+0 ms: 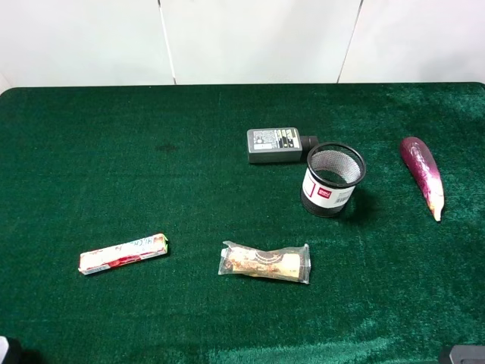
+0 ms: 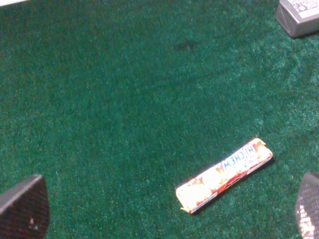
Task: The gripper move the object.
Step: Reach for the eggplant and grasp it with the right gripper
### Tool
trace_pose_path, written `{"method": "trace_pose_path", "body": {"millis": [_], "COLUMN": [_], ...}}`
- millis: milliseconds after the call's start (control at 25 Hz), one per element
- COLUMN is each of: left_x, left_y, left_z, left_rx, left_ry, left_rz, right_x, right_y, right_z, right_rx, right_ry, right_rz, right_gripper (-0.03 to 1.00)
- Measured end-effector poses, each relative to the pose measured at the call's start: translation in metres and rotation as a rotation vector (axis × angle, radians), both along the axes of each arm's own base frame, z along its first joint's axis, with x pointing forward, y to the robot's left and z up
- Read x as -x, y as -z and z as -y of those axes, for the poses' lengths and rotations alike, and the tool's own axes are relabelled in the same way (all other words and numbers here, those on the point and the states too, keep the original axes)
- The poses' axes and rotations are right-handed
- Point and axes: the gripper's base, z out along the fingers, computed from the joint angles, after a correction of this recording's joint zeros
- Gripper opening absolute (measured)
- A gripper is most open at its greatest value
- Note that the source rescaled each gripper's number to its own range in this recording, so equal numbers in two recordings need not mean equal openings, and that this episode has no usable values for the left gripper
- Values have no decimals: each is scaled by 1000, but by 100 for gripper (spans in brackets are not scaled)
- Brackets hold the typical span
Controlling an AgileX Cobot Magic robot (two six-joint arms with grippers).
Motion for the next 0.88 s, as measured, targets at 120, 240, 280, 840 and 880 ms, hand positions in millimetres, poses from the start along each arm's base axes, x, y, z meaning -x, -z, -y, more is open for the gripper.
{"method": "trace_pose_path", "body": {"millis": [120, 240, 280, 840, 880], "left_x": [0, 0, 0, 0, 0], "left_y": [0, 0, 0, 0, 0], "left_z": [0, 0, 0, 0, 0], "left_rx": [0, 0, 0, 0, 0], "left_ry": [0, 0, 0, 0, 0], "left_rz": [0, 0, 0, 0, 0], "right_x": [-21, -41, -48, -126, -130], "right_y": [9, 20, 25, 124, 132], "right_z": [2, 4, 5, 29, 29], "right_rx": [13, 13, 13, -32, -35], "right_ry": [2, 6, 11, 74, 74], "right_rz": [-53, -106, -120, -300, -311], "right_gripper": [100, 100, 100, 100, 100]}}
